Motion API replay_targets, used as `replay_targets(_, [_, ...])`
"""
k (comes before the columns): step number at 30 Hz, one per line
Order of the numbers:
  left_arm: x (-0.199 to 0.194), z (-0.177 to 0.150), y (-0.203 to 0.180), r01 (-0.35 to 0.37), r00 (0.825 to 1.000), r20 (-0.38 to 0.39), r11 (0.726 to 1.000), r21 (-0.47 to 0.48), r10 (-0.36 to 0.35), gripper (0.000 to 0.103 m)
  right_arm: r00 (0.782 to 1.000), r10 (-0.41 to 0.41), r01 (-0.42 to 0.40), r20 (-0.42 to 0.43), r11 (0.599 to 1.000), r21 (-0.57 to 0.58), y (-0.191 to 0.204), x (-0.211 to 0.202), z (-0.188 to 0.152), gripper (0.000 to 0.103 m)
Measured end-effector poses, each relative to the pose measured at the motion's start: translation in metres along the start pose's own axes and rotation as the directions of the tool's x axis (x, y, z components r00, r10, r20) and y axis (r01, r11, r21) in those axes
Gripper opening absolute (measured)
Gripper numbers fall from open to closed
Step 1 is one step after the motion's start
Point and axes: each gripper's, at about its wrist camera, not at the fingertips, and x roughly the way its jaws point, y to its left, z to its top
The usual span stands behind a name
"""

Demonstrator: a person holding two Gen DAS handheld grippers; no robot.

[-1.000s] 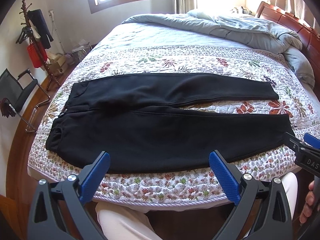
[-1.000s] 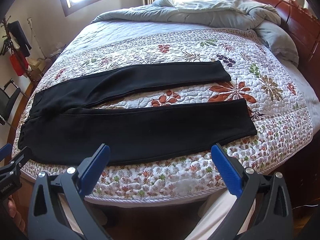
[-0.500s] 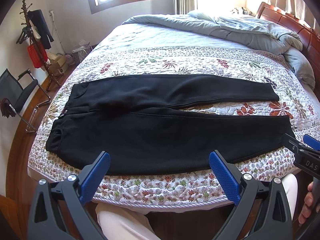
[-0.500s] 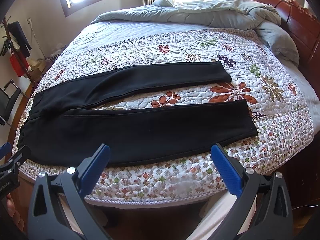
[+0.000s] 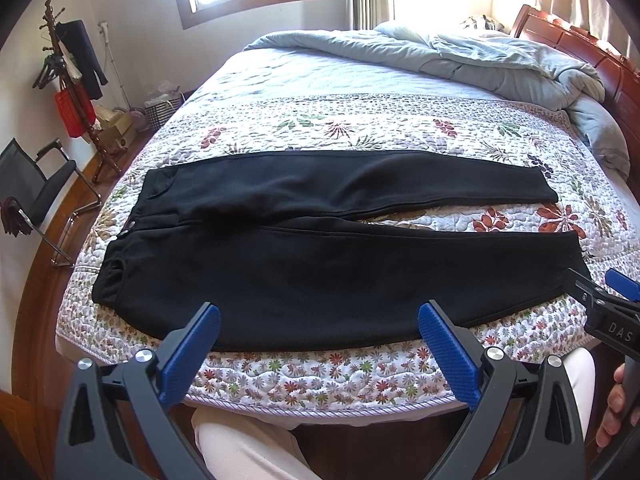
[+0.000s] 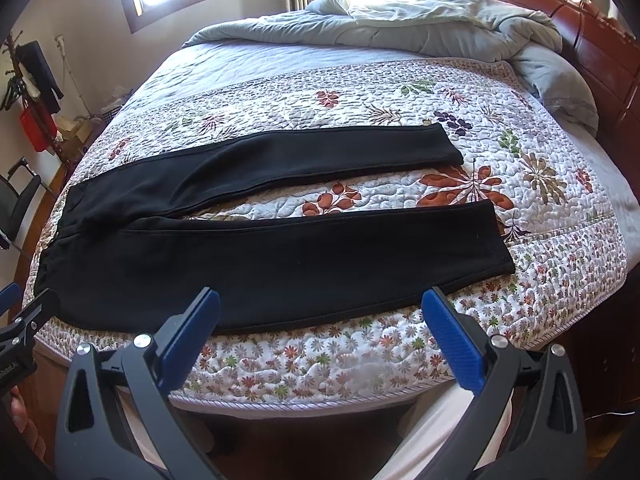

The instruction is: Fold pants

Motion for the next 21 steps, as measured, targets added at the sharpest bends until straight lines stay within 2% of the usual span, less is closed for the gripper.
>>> replay_targets(17, [0.004, 0.003, -0.002, 0.001, 1.0, -0.008, 1.0, 0.004, -0.001, 0.099, 1.0, 0.007, -0.007, -0.004, 1.0, -0.014, 0.003, 0.007, -0.001, 0.1])
replay_targets(21, [0.022, 0.007, 0.0, 0.028, 0.998, -0.05, 0.999, -0.016, -0.028, 0.099, 0.996, 0.089, -0.09, -0.009, 0.996, -0.008, -0.004, 0.018, 0.005, 0.1])
